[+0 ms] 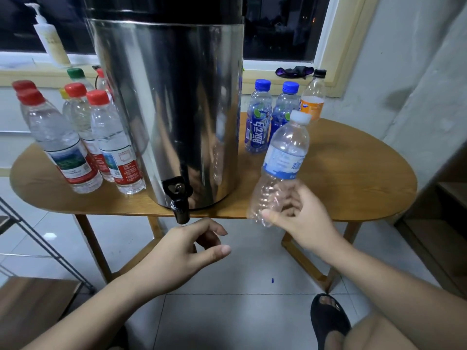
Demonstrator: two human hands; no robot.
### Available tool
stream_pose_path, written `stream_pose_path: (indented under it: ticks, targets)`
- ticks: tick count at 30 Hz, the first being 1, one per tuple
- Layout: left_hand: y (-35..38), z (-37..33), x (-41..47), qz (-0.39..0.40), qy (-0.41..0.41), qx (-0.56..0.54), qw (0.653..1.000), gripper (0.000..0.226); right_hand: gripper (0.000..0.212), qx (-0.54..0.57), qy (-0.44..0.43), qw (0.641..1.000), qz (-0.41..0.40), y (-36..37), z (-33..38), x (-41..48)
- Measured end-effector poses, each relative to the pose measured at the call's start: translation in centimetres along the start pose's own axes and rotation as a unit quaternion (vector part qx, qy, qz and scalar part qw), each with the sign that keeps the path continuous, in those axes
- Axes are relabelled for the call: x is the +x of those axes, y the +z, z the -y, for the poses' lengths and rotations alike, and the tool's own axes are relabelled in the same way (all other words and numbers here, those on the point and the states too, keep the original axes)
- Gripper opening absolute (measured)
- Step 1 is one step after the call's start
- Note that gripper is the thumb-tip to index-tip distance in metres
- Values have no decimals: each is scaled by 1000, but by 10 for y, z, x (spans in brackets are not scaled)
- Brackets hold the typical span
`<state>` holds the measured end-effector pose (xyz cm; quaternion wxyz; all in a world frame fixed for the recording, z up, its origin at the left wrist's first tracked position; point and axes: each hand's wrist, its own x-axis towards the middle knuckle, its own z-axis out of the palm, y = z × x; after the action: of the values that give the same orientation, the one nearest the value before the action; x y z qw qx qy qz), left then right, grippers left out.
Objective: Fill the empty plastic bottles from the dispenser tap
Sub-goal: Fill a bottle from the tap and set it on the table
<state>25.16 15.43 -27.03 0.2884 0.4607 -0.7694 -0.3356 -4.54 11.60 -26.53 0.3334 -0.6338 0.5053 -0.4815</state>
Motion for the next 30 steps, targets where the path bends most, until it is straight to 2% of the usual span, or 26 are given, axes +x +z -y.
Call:
stream_pose_path:
  ticks: [9, 13, 18, 24, 30]
  targets:
    - [-2, -10, -6, -15, 20, -62, 998, 51, 62, -56, 10, 990, 131, 42, 3, -59]
    - [-4, -18, -9, -3, 23, -63, 998, 50, 64, -91, 13, 978, 186, 54, -2, -76]
    - [-5, -16, -14, 3, 14, -40, 999, 43, 79, -96, 38, 961, 255, 49, 4, -70]
    - [0, -2, -16, 31, -5, -1, 999, 48, 70, 91, 42, 978, 182, 36, 14, -58]
    - [13, 2, -15, 64, -30, 40, 997, 53, 54, 68, 27, 981, 178, 42, 10, -59]
